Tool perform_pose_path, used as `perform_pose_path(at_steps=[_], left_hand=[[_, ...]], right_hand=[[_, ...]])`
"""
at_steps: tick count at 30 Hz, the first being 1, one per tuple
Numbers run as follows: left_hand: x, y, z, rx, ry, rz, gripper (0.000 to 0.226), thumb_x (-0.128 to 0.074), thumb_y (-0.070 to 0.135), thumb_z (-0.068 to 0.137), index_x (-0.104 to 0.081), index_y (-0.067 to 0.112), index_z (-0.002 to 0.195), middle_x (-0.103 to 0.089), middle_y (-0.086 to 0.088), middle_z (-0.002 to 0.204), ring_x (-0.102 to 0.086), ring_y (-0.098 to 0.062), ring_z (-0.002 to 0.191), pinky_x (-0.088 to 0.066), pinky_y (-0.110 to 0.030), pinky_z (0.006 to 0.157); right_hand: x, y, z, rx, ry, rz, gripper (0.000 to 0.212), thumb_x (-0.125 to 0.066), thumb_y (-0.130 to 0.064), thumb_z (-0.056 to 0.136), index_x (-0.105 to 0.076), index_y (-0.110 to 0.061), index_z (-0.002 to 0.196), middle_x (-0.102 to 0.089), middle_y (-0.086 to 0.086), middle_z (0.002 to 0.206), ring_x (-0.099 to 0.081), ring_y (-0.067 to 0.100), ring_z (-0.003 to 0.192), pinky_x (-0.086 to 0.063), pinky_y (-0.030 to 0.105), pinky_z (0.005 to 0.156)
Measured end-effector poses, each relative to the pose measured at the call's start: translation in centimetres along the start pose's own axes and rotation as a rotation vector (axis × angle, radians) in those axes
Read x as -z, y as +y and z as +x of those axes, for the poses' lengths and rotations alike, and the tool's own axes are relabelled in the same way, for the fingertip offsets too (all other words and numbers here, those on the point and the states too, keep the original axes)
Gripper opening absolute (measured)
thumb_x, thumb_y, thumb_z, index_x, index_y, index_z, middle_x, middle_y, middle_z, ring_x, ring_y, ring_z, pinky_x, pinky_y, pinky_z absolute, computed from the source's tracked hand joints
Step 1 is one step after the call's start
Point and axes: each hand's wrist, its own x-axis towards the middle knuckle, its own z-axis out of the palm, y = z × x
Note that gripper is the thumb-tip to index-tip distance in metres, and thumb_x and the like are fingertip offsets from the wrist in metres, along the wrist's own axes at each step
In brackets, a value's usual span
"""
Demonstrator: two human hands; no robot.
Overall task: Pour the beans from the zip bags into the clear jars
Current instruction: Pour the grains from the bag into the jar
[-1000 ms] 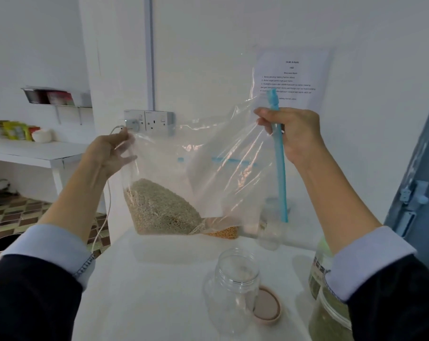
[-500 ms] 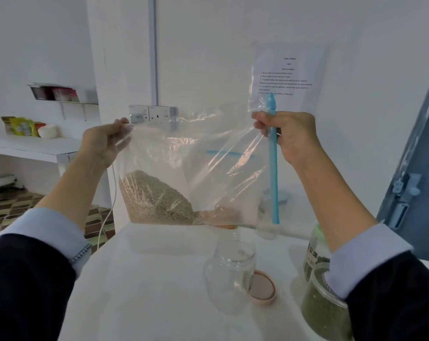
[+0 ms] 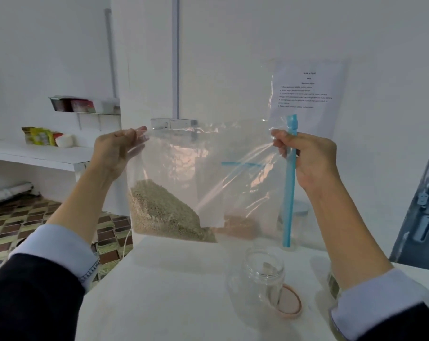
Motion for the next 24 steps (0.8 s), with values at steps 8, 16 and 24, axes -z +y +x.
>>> perform_pose_path(at_steps=[8,16,24], left_hand=[[-0.8,0.8,-0.3,-0.081,0.123,-0.018,0.016,-0.048,0.002,0.094,-0.061,0.001,0.083,-0.074,0.000,0.076,-0.068,-0.009,0.065,-0.056,-0.020,0.067],[-1.6,2.3,-0.6,-0.137,0.111,0.070,0.018,-0.052,0.007,0.094,-0.063,0.007,0.079,-0.074,0.006,0.075,-0.068,-0.007,0.069,-0.052,-0.021,0.066],[-3.0,2.6,-1.8,-0.219,0.089,0.162,0.023,-0.055,0.013,0.094,-0.064,0.009,0.073,-0.073,0.008,0.073,-0.067,-0.006,0.066,-0.050,-0.024,0.073]], right_hand=[[0.4,1.8,-0.4,-0.038,-0.028,0.057,0.020,-0.081,-0.007,0.072,-0.073,0.002,0.089,-0.072,0.013,0.083,-0.066,0.021,0.076,-0.055,0.027,0.078],[0.8,2.3,-0.4,-0.036,-0.020,0.113,0.014,-0.078,-0.007,0.075,-0.073,0.000,0.085,-0.071,0.017,0.088,-0.063,0.023,0.078,-0.053,0.031,0.085],[2.5,3.7,-0.2,-0.085,-0.012,0.187,0.017,-0.074,-0.006,0.077,-0.070,0.004,0.090,-0.070,0.020,0.102,-0.064,0.023,0.081,-0.052,0.023,0.070]])
